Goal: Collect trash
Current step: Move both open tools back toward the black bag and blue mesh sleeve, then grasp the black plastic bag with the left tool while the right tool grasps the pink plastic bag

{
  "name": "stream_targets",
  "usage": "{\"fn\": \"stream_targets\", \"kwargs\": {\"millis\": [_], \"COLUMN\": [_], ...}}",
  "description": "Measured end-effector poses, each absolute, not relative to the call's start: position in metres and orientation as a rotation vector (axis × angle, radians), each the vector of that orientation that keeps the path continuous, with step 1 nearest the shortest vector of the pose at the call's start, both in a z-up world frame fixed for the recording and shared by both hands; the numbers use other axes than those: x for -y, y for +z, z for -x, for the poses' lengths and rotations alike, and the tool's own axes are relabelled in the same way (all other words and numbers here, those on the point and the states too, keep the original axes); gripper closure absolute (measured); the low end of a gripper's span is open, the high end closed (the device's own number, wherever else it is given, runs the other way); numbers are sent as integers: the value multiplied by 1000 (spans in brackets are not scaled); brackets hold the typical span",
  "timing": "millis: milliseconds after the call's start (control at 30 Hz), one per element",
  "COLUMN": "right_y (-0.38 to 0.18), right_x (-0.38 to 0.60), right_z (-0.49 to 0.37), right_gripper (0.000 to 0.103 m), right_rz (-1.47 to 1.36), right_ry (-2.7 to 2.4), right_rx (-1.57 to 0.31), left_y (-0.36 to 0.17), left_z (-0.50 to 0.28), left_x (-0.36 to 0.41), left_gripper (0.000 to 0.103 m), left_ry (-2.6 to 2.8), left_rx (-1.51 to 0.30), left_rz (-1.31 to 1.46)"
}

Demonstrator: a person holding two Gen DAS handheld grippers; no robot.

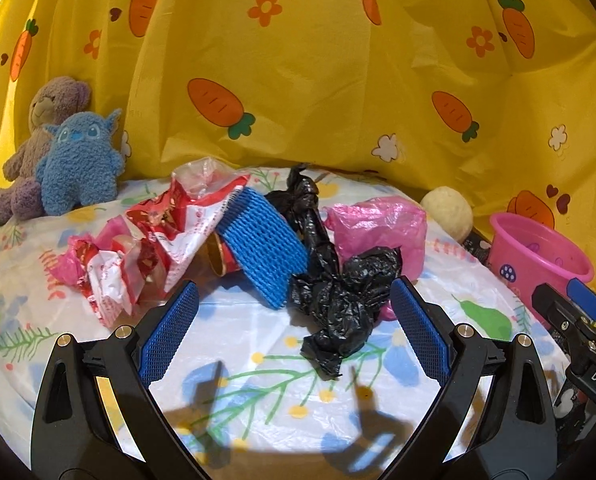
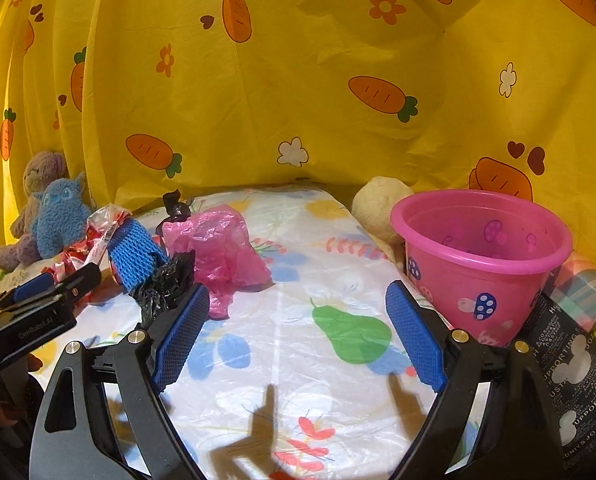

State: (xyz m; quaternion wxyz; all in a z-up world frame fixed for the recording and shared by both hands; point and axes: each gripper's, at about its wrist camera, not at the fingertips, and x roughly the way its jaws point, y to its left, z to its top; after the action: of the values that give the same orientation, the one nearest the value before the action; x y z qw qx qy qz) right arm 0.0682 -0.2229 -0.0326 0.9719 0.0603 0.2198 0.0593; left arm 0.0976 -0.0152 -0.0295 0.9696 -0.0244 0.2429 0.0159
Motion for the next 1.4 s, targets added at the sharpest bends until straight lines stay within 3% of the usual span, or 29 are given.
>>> {"fn": "stream_targets", "kwargs": {"millis": [233,400,567,767,1400], "right_y": [-35,-37,-38,-39,-33], "right_x": [224,224,221,215,166], "right_z": [-80,-88,-94,-102,-141], "right_gripper": [17,19,20,24,24], "right_rz": [-126,-131,-126,-112,-45], "right_ry": [119,130,142,161,273], "right_rx": [-453,-462,-468,-483,-504], "left_y": [-47,-57,-72,-74,-20], "left_z": [-125,-148,-168,-168,-110], "left_x": [42,48,43,37,-33], "left_gripper": [14,27,54,83,86], "left_ry": [-9,-40,-73,-107,90], "left_rx": [-586,-678,-785,-784,-564], "left_rz": [-29,-32,9,48,140]}}
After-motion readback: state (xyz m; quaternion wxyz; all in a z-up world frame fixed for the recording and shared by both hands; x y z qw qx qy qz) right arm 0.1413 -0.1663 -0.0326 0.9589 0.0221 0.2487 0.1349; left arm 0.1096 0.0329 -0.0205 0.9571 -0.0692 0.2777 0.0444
